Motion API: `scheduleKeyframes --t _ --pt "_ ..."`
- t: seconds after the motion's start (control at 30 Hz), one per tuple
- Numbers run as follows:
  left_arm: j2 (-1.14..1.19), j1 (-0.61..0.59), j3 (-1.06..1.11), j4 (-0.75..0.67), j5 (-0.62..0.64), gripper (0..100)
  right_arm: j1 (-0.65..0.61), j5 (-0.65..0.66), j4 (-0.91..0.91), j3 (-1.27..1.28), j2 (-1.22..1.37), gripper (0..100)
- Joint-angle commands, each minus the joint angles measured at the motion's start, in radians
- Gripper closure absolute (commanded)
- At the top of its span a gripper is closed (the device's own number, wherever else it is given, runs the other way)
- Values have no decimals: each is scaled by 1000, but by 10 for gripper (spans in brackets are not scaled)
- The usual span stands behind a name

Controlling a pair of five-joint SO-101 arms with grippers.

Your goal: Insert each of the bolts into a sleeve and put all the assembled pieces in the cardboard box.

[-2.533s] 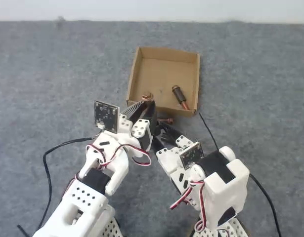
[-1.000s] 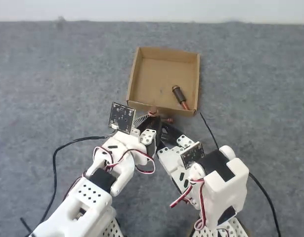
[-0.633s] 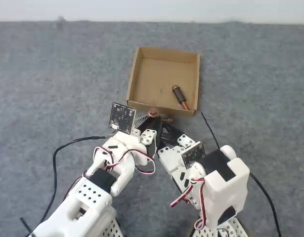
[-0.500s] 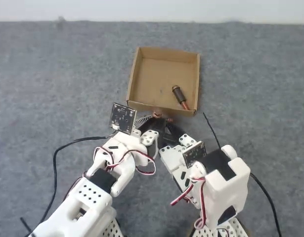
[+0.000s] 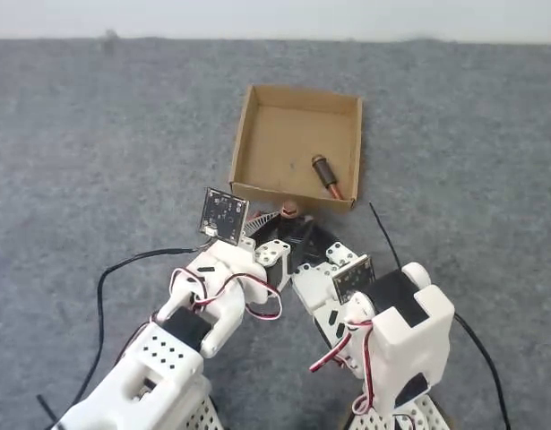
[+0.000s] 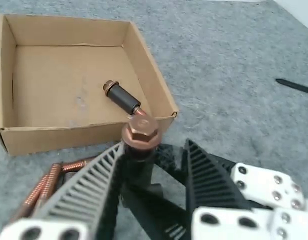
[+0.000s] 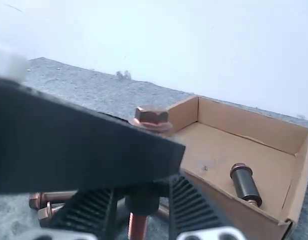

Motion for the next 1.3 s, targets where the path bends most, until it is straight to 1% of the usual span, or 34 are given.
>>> scheduleKeyframes --t 0.0,0.1,0.2,0.33,0.47,0.5,0.57,0.77,0.87,0.93,1.1,1.2,1.27 --pt "-43 -32 -27 0 -6 830 19 -3 -30 -3 -15 992" --pt "-43 -71 -41 0 -6 830 19 -3 -30 -3 -15 992" --pt "-44 -40 -51 37 -5 830 19 -3 -28 -5 -15 992" --pt "-44 -17 -111 140 -2 830 19 -3 -28 -5 -15 992" --pt "-78 -18 -130 164 -2 830 19 -3 -28 -5 -15 992" --pt "-107 -18 -128 172 -2 831 19 -3 -28 -5 -15 992" --pt "-192 -11 -133 244 -2 833 19 -3 -27 -8 -15 992" --pt "-548 -20 -131 445 -2 833 30 -3 -22 -23 -8 992" --pt "-671 -74 -128 497 -2 833 28 -3 -22 -20 -8 992" --pt "-701 -146 -120 499 -2 833 28 -3 -22 -18 -12 992" --pt "-698 -321 -116 506 -2 834 28 -3 -22 -12 -13 992" --pt "-703 -382 -84 522 -2 836 27 -3 -22 -2 -15 992" --pt "-703 -407 -70 559 -2 870 27 -3 -22 -2 -15 992"
